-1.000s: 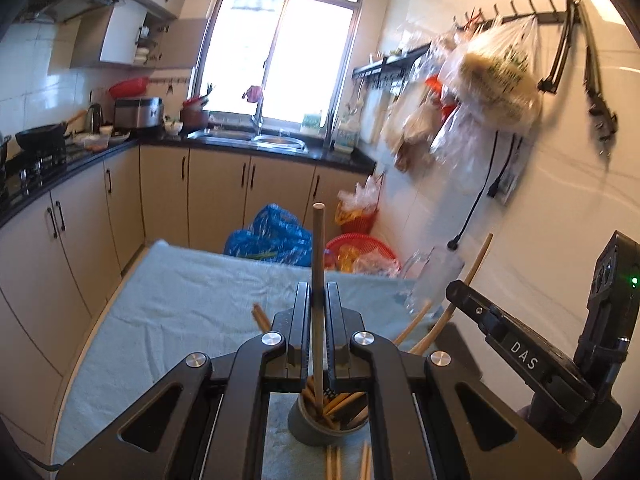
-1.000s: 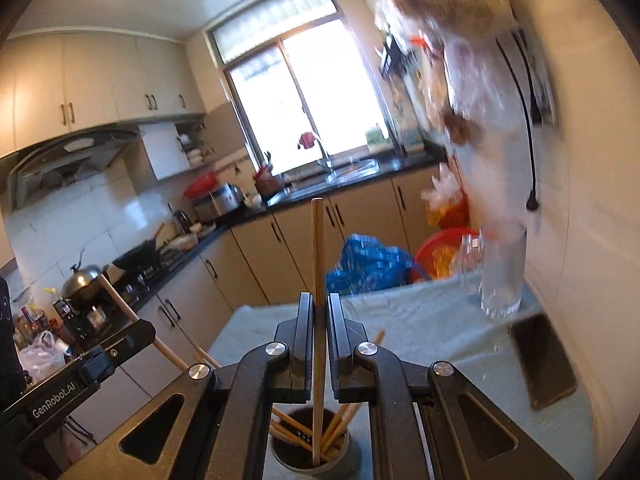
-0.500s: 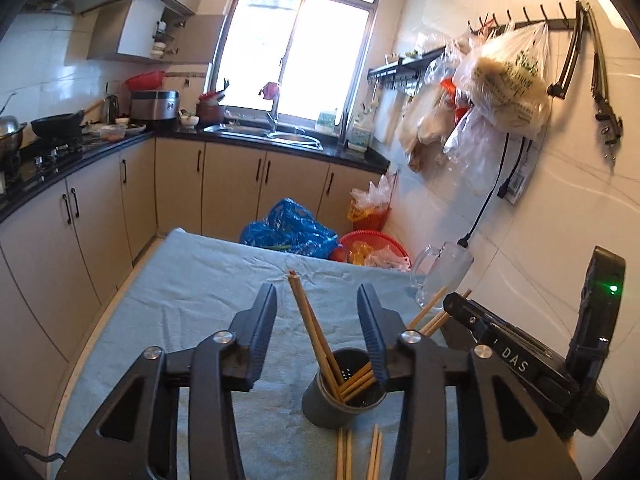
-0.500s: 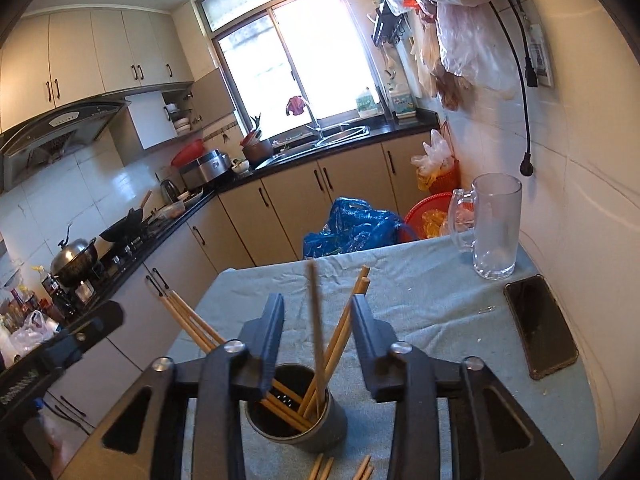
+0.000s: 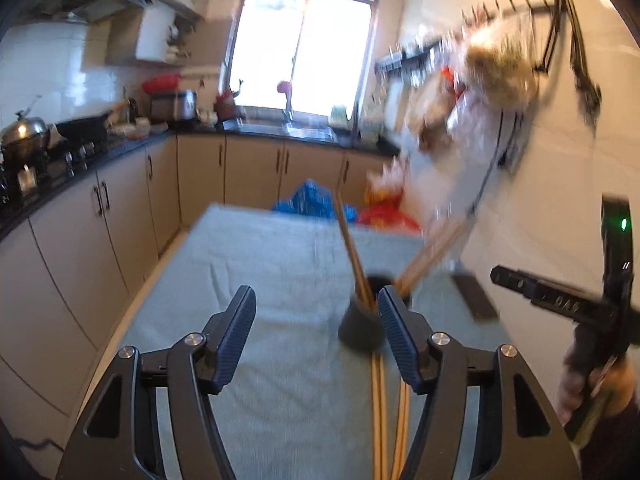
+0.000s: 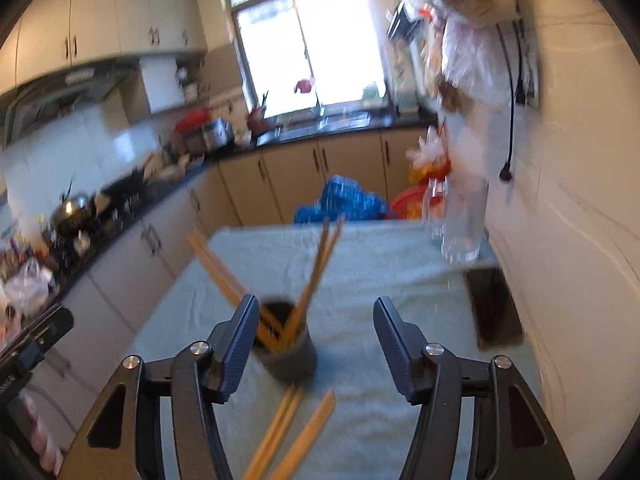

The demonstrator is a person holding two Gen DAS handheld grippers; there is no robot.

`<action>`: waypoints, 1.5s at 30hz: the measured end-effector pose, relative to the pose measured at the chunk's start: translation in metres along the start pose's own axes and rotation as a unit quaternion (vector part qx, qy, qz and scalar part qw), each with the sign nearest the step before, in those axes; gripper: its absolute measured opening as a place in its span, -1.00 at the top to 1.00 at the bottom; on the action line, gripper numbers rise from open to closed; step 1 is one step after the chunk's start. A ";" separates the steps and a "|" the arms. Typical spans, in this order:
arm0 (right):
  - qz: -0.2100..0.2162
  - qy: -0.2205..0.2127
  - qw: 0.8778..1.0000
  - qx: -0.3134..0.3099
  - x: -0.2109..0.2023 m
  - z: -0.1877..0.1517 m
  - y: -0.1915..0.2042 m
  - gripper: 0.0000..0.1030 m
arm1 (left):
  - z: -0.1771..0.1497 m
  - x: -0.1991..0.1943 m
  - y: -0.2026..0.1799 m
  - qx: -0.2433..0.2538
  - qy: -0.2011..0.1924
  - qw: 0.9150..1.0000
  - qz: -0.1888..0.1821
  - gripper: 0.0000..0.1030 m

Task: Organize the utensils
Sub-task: 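Open the left gripper into the cup while the right gripper releases, then grasp a chopstick with the left gripper while the right gripper grasps another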

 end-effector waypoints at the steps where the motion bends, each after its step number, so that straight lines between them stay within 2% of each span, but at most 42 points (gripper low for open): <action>1: 0.006 0.031 0.999 0.002 0.004 -0.017 -0.002 -0.26 | -0.013 0.006 -0.004 0.007 0.020 1.000 -0.007 -0.21; 4: 0.025 0.098 0.995 0.016 0.016 -0.064 -0.011 -0.26 | -0.053 0.027 -0.020 0.028 0.080 0.996 -0.039 -0.21; 7: 0.032 0.141 0.989 0.034 0.029 -0.112 -0.023 -0.25 | -0.088 0.049 -0.042 0.068 0.121 0.989 -0.057 -0.17; 9: 0.040 0.156 0.985 0.058 0.037 -0.139 -0.030 -0.15 | -0.109 0.064 -0.056 0.091 0.146 0.983 -0.063 0.14; 10: 0.048 0.161 0.983 0.072 0.040 -0.150 -0.032 -0.08 | -0.119 0.073 -0.064 0.101 0.161 0.979 -0.069 0.20; 12: 0.054 0.165 0.981 0.090 0.044 -0.164 -0.035 -0.07 | -0.133 0.089 -0.075 0.109 0.185 0.974 -0.076 0.41; 14: 0.058 0.165 0.979 0.100 0.048 -0.175 -0.037 -0.07 | -0.143 0.104 -0.084 0.107 0.205 0.969 -0.084 0.52; 16: 0.062 0.164 0.979 0.106 0.052 -0.179 -0.036 -0.07 | -0.149 0.113 -0.090 0.101 0.216 0.967 -0.092 0.53; 20: 0.066 0.161 0.979 0.106 0.057 -0.179 -0.036 -0.07 | -0.157 0.127 -0.100 0.114 0.227 0.964 -0.083 0.73; 26: 0.074 0.158 0.978 0.112 0.062 -0.175 -0.034 -0.07 | -0.155 0.133 -0.102 0.119 0.223 0.965 -0.076 0.83; 32: 0.063 0.172 0.977 0.109 0.075 -0.179 -0.033 -0.07 | -0.152 0.138 -0.099 0.139 0.220 0.965 -0.034 0.86; 37: 0.054 0.177 0.978 0.093 0.090 -0.175 -0.023 0.12 | -0.152 0.134 -0.075 0.106 0.232 0.967 -0.003 0.86; 41: 0.039 0.181 0.980 0.076 0.104 -0.171 -0.019 0.21 | -0.156 0.125 -0.048 0.060 0.245 0.968 -0.005 0.86; 45: 0.001 0.187 0.981 0.045 0.110 -0.168 -0.016 0.26 | -0.160 0.119 -0.031 0.025 0.247 0.969 -0.013 0.86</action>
Point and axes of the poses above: each gripper's, at about its wrist camera, not at the fingertips, and x roughly the way its jaws point, y to its left, z to its top, the point moved 9 cm from there along x, roughly the way its jaws point, and after that the axes turned 13 degrees about z, right-handed, at the moved point
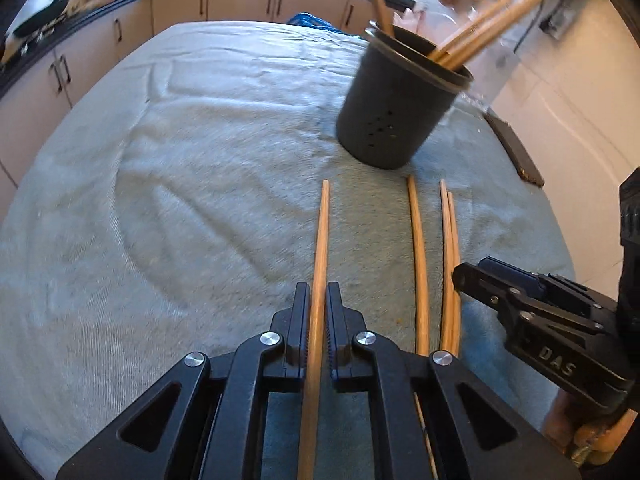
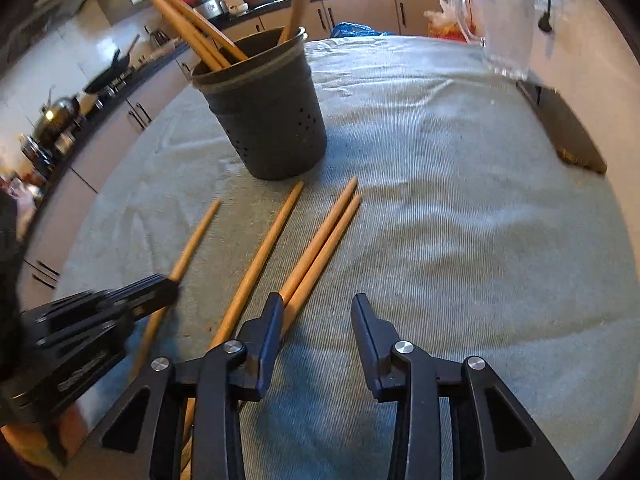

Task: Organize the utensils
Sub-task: 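Grasp a chopstick with the left gripper while the right gripper grasps another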

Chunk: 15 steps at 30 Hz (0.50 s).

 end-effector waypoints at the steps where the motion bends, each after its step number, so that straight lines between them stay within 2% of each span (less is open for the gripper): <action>1: -0.009 0.002 1.000 -0.004 0.001 0.001 0.001 0.26 | -0.001 -0.001 0.003 -0.004 -0.001 1.000 -0.003 0.86; 7: -0.030 0.007 0.999 -0.006 -0.001 -0.003 0.003 0.26 | -0.004 -0.004 0.004 -0.015 -0.007 1.000 -0.003 0.86; 11: -0.037 0.008 0.999 0.001 -0.004 -0.011 0.003 0.26 | -0.006 -0.002 0.007 -0.034 -0.001 0.999 -0.021 0.86; 15: -0.055 0.015 0.998 -0.001 0.000 -0.005 0.004 0.27 | -0.005 -0.001 0.008 -0.046 0.003 0.998 -0.031 0.86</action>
Point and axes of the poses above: each gripper's, at about its wrist camera, not at the fingertips, and x roughly the way its jaws point, y to its left, z to its top, the point moved 9 cm from there along x, roughly the way its jaws point, and after that the axes turned 13 degrees about z, right-handed, at the moved point
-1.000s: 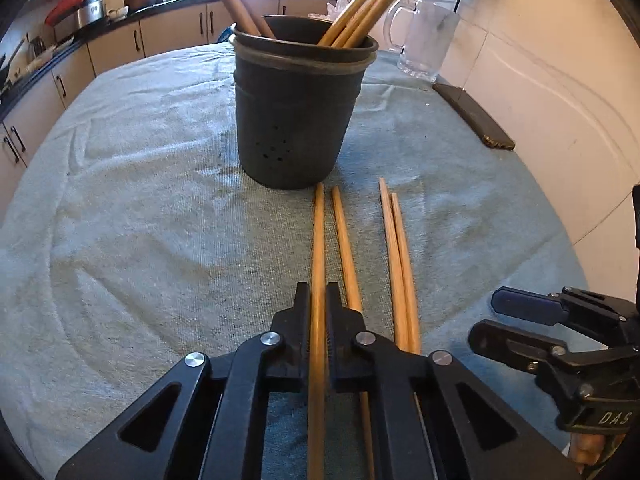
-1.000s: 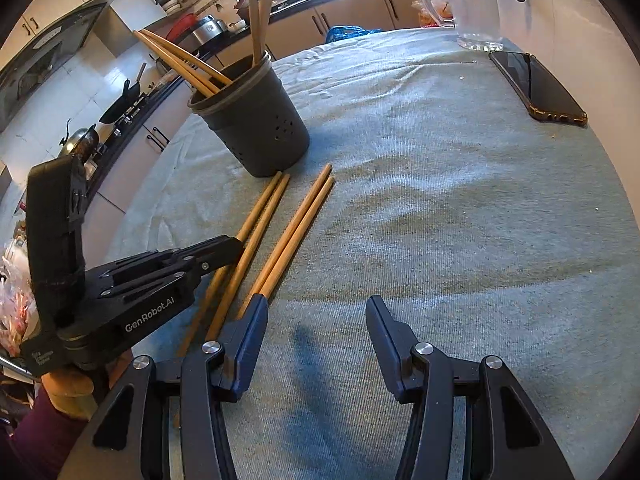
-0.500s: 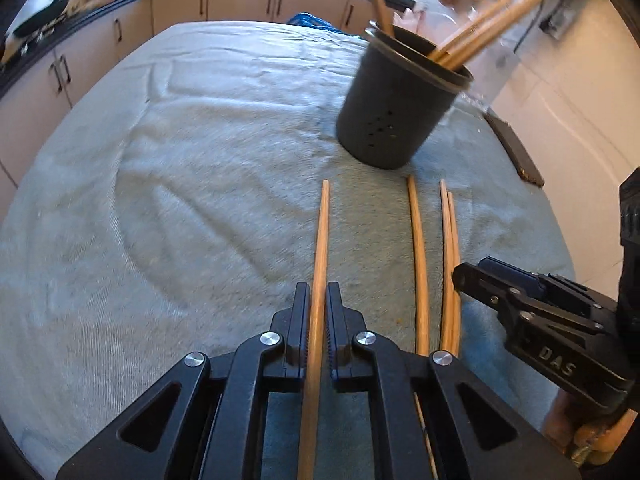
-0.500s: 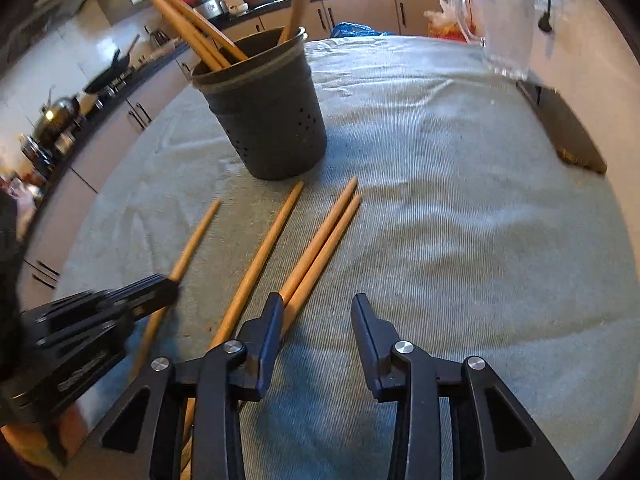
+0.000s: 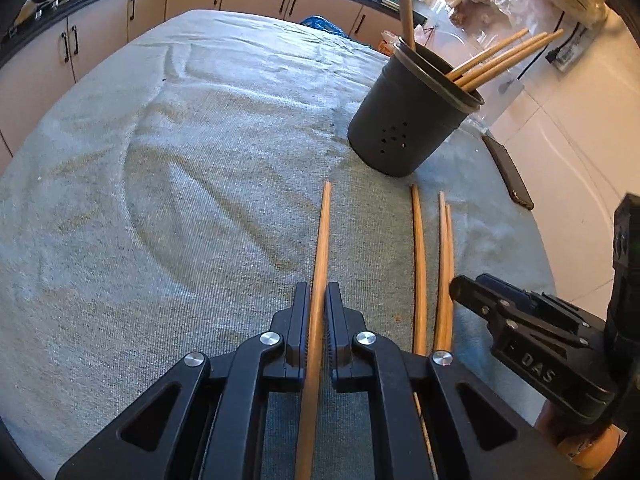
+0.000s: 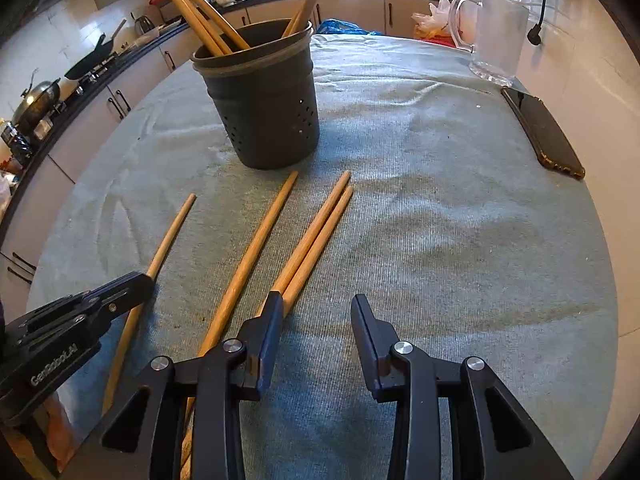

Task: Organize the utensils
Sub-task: 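Grasp a chopstick with the left gripper while the right gripper grasps another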

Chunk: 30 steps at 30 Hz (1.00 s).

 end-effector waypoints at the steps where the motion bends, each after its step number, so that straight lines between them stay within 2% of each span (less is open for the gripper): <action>1: -0.010 0.003 1.000 -0.001 0.002 0.003 0.001 0.27 | 0.000 0.000 0.000 -0.002 0.000 1.000 0.002 0.86; 3: -0.028 0.026 0.999 -0.003 0.012 0.006 0.003 0.34 | -0.003 -0.003 0.002 -0.004 -0.001 1.000 0.008 0.86; 5: -0.059 0.017 0.998 -0.025 0.013 0.011 0.007 0.38 | -0.004 -0.005 0.004 -0.007 -0.002 1.000 0.007 0.86; 8: -0.054 0.027 0.998 -0.026 0.014 0.015 0.017 0.70 | -0.005 -0.004 0.008 -0.022 0.005 1.000 -0.004 0.86; 10: -0.060 0.038 0.997 -0.042 0.013 0.015 0.020 0.71 | -0.006 -0.004 0.008 -0.030 0.011 0.999 -0.011 0.86; 13: -0.055 0.051 0.997 -0.023 0.004 0.011 0.008 0.71 | -0.007 -0.004 0.010 -0.037 0.025 0.999 -0.026 0.86; 18: -0.053 0.060 0.996 0.025 -0.012 0.003 -0.022 0.67 | -0.001 0.003 0.016 -0.055 0.080 0.992 -0.078 0.86; 22: -0.050 0.071 0.995 0.045 -0.013 0.011 -0.029 0.65 | 0.004 0.009 0.017 -0.061 0.121 0.986 -0.099 0.86; 26: -0.057 0.080 0.995 0.031 -0.008 0.023 -0.031 0.65 | 0.010 0.013 0.013 -0.060 0.128 0.985 -0.098 0.86; 30: -0.054 0.092 0.994 0.016 -0.003 0.038 -0.031 0.65 | 0.017 0.017 0.010 -0.052 0.117 0.989 -0.077 0.86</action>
Point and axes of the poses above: each gripper's, at about its wrist camera, not at the fingertips, and x roughly the way its jaws point, y to its left, z to its top, the point moved 9 cm from there along x, roughly the way its jaws point, and after that the axes turned 13 degrees about z, right-handed, at the moved point
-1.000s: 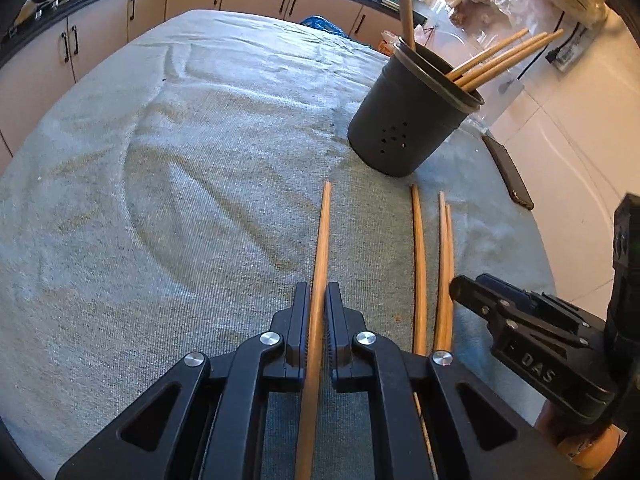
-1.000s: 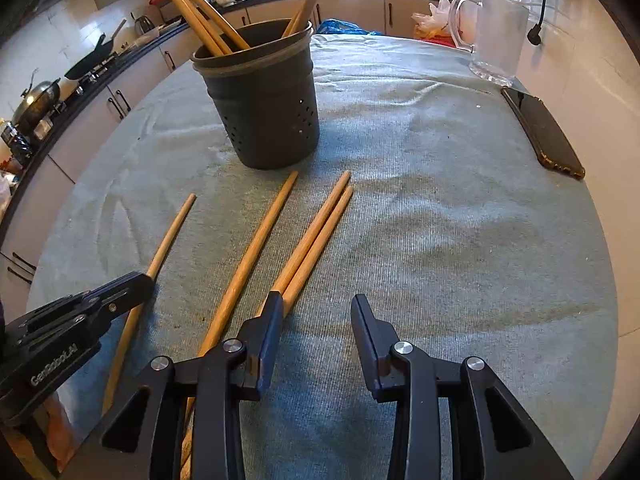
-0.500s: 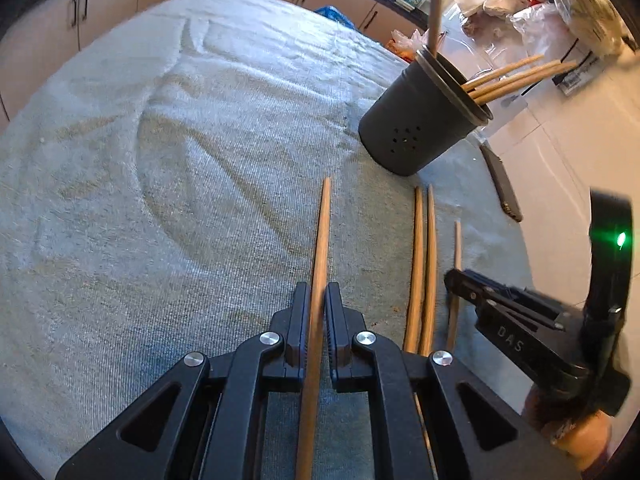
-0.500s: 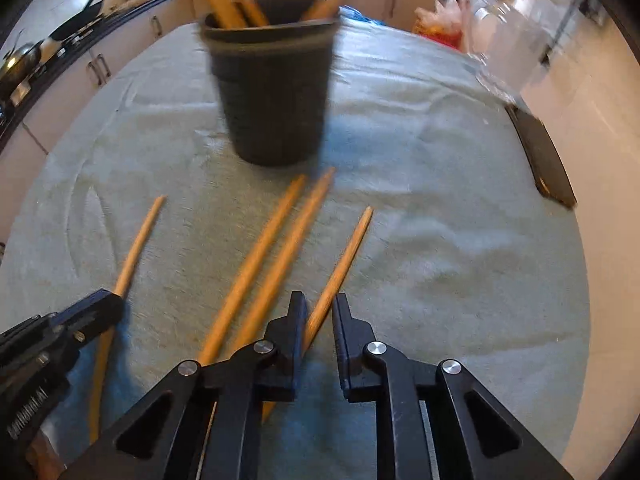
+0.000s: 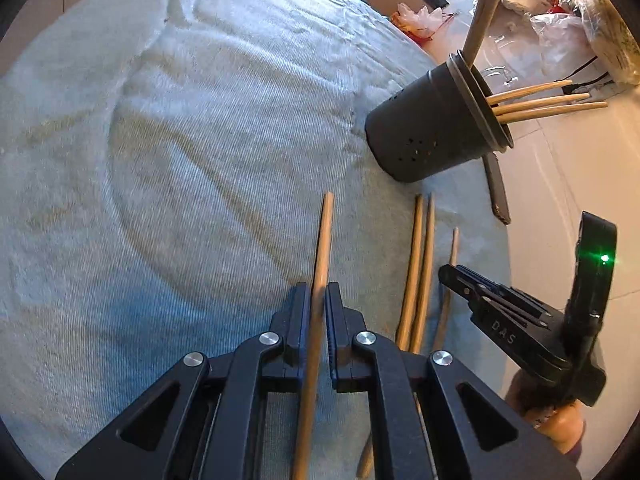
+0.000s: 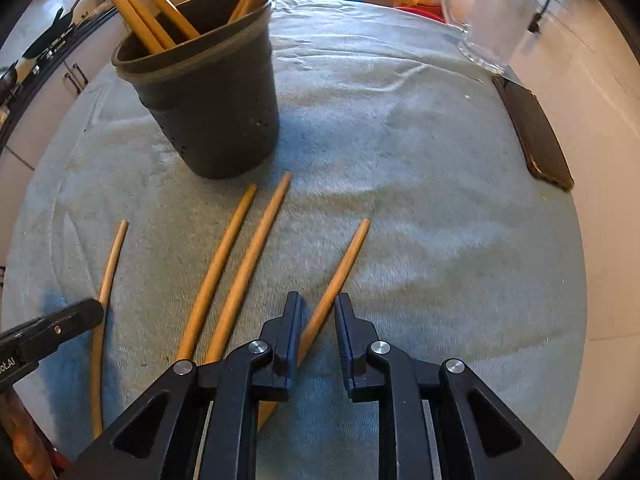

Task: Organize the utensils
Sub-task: 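Grasp a chopstick with the left gripper while the right gripper grasps another, then raise both chopsticks upright and move them above the black cup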

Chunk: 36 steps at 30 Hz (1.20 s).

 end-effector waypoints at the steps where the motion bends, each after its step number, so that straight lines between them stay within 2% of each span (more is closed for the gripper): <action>1: 0.000 0.003 1.000 -0.007 0.000 0.003 0.000 0.65 | 0.002 0.001 -0.002 0.002 -0.004 1.000 0.006 0.86; 5: 0.011 0.004 1.000 -0.017 0.002 0.014 0.006 0.65 | 0.010 0.004 -0.007 0.021 -0.024 0.999 0.035 0.86; 10: 0.031 -0.023 0.999 -0.022 0.001 0.018 0.005 0.86 | 0.008 -0.001 -0.010 0.050 -0.054 0.995 0.067 0.89; 14: 0.074 -0.066 0.995 -0.015 -0.019 0.009 0.007 0.86 | 0.004 -0.033 -0.009 0.042 -0.096 0.993 0.054 0.89; 16: 0.081 -0.092 0.992 -0.021 -0.037 0.005 0.009 0.86 | 0.001 -0.056 -0.009 0.045 -0.125 0.990 0.052 0.89; 21: 0.105 -0.158 0.981 -0.047 -0.082 -0.010 0.022 0.86 | -0.012 -0.112 -0.019 0.060 -0.194 0.978 0.048 0.89; 25: 0.112 -0.189 0.973 -0.068 -0.109 -0.024 0.034 0.86 | -0.026 -0.147 -0.033 0.081 -0.248 0.964 0.056 0.89; 33: 0.119 -0.237 0.959 -0.095 -0.155 -0.054 0.050 0.86 | -0.055 -0.186 -0.054 0.126 -0.316 0.937 0.074 0.89; 36: 0.125 -0.253 0.954 -0.099 -0.169 -0.060 0.053 0.86 | -0.060 -0.197 -0.060 0.134 -0.331 0.931 0.073 0.89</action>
Point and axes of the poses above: each gripper's, at about its wrist camera, not at the fingertips, and x roughly the way its jaws point, y to its left, z to its top, the point moved 9 cm from there along x, roughly the way its jaws point, and after that the axes turned 13 degrees about z, right-handed, at the moved point
